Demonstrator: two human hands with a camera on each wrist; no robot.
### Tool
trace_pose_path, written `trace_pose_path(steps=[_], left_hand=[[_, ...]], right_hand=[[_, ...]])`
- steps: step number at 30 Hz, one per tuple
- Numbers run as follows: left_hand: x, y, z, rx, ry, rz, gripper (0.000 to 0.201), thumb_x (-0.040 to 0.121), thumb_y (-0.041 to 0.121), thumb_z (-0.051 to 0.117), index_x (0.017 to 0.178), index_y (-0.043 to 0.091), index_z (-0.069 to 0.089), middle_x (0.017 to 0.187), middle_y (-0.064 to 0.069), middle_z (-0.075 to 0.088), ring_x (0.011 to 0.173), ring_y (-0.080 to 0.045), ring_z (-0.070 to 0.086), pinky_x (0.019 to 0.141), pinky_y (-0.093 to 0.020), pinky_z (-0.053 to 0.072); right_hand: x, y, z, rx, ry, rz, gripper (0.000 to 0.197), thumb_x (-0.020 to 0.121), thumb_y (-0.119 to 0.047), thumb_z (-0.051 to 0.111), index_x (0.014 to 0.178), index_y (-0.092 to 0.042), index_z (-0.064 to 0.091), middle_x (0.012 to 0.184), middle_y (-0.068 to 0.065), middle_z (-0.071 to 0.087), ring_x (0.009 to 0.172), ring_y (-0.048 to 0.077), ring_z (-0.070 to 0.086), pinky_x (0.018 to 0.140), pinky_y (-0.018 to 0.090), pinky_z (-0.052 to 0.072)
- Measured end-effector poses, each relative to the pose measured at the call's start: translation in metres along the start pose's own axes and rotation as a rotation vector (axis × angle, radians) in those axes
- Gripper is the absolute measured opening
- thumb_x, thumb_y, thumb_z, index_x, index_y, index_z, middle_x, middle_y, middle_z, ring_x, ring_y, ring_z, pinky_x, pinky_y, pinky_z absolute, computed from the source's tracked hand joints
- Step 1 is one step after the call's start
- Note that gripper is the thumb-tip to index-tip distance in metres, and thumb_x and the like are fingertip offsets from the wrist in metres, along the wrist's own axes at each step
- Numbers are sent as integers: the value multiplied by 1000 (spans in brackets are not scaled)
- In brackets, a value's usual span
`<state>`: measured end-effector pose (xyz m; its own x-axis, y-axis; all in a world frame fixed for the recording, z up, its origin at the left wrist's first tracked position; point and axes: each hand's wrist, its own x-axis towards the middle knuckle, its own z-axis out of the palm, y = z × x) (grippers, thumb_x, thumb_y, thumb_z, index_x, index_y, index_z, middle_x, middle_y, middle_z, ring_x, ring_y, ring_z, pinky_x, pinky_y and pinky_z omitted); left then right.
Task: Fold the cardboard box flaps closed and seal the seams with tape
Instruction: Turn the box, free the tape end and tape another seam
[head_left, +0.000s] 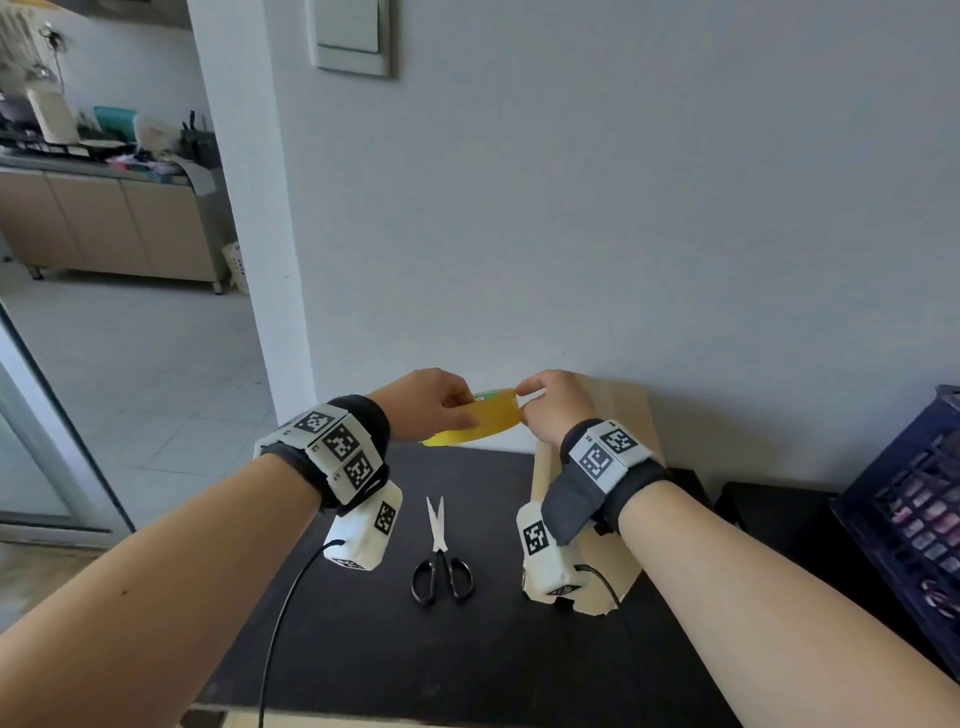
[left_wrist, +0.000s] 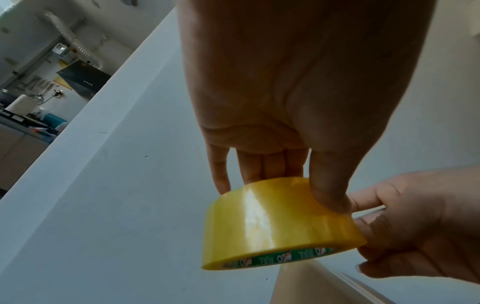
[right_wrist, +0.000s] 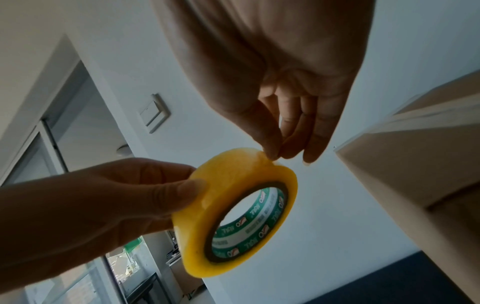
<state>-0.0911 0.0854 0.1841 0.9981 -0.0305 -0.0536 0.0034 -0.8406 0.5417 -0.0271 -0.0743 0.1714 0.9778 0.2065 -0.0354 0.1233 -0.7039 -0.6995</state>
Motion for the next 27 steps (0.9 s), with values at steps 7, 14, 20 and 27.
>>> trace_pose_path(steps=[7,14,20,27], left_hand=[[0,8,-3,89,5,2,29,89,30,58,114,15,61,100,2,55,94,-17,53,83,-27,43],[1,8,4,45,1,2,26,90,29,57,112,17,62,100,3,57,92,-15,53,78,-24,39],[-1,6,8,-4,-23,19,24,90,28,57,110,16,62,99,3,57,90,-14,53,75,-22,39],[-7,4,12,-64,-46,35,25,90,28,58,110,14,63,103,2,61,95,-14,56,81,-22,42]], right_hand=[[-6,0,-7,-9,-26,-19,38,88,-4,49,123,-18,57,123,8,60,114,24,56,93,31,47],[-14,5,-14,42,23,-25,32,88,-2,52,111,-14,70,113,6,68,107,22,61,86,23,45],[-19,12,-18,161,20,20,22,80,-3,60,91,-15,75,81,-1,66,84,16,61,81,26,50],[-21,20,-11,267,18,9,13,77,-23,73,67,-18,67,70,1,66,70,16,59,84,36,54]])
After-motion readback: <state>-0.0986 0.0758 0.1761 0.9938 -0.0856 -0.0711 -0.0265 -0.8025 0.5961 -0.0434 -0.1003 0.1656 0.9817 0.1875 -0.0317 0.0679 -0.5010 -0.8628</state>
